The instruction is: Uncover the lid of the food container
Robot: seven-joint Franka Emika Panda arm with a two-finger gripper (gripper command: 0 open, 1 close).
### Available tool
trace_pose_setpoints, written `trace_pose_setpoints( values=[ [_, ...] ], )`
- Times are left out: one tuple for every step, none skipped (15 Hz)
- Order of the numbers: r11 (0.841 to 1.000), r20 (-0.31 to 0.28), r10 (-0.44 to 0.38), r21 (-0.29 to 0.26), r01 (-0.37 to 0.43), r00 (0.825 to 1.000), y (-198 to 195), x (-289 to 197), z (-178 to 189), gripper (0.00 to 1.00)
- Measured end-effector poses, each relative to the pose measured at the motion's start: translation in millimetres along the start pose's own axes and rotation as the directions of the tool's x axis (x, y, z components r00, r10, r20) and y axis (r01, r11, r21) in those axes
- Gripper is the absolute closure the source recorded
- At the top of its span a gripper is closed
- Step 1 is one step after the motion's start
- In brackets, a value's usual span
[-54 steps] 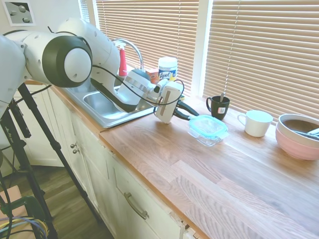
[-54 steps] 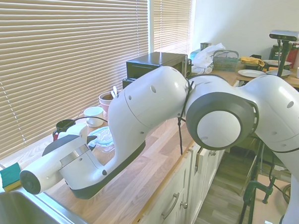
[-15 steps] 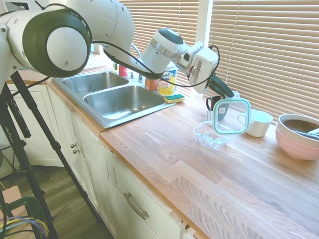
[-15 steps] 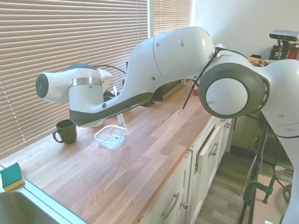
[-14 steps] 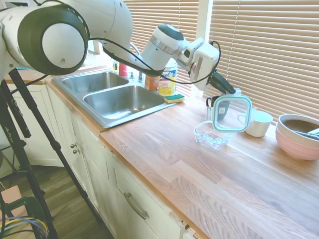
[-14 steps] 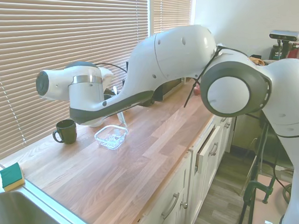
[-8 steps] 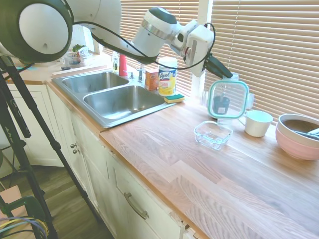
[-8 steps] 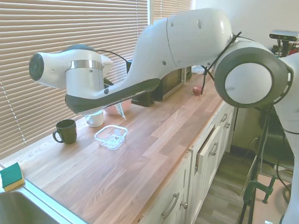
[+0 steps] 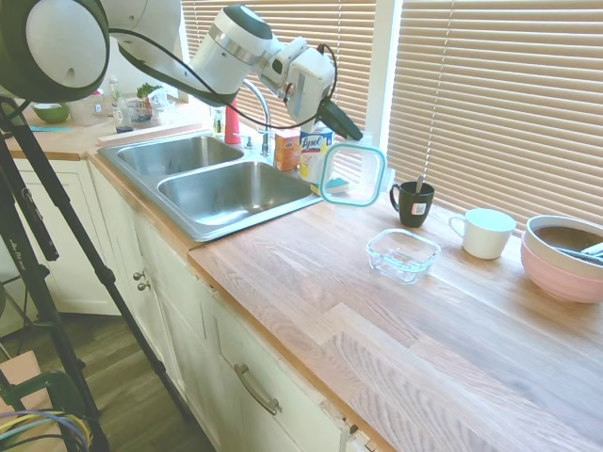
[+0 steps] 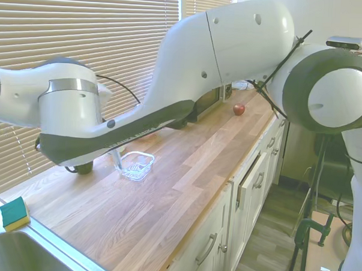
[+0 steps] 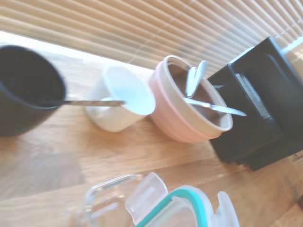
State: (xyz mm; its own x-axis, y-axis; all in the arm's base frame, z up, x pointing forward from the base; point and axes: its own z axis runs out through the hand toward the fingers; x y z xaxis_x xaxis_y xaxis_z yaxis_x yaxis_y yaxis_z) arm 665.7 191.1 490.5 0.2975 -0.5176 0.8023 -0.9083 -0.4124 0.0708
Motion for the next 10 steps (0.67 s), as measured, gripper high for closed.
trace_pose_setpoints(
  values=[
    [0.999, 0.063, 0.005, 0.032, -0.007, 0.998, -3, -7, -6, 1.00],
    [0.998, 0.126, 0.013, 0.058, -0.021, 0.992, -6, -12, -8, 1.00],
    [0.996, 0.191, 0.027, 0.079, -0.042, 0.981, -8, -13, -6, 1.00],
    [0.993, 0.258, 0.044, 0.097, -0.071, 0.965, -10, -12, -1, 1.00],
    [0.988, 0.323, 0.063, 0.111, -0.104, 0.944, -10, -8, 9, 1.00],
    [0.983, 0.389, 0.081, 0.123, -0.139, 0.918, -8, -3, 20, 1.00],
    [0.975, 0.455, 0.100, 0.131, -0.178, 0.885, -3, 3, 34, 1.00],
    [0.966, 0.519, 0.120, 0.134, -0.219, 0.846, 5, 8, 47, 1.00],
    [0.957, 0.578, 0.140, 0.128, -0.259, 0.804, 13, 9, 60, 1.00],
    [0.947, 0.638, 0.156, 0.120, -0.297, 0.754, 23, 9, 71, 1.00]
  ],
)
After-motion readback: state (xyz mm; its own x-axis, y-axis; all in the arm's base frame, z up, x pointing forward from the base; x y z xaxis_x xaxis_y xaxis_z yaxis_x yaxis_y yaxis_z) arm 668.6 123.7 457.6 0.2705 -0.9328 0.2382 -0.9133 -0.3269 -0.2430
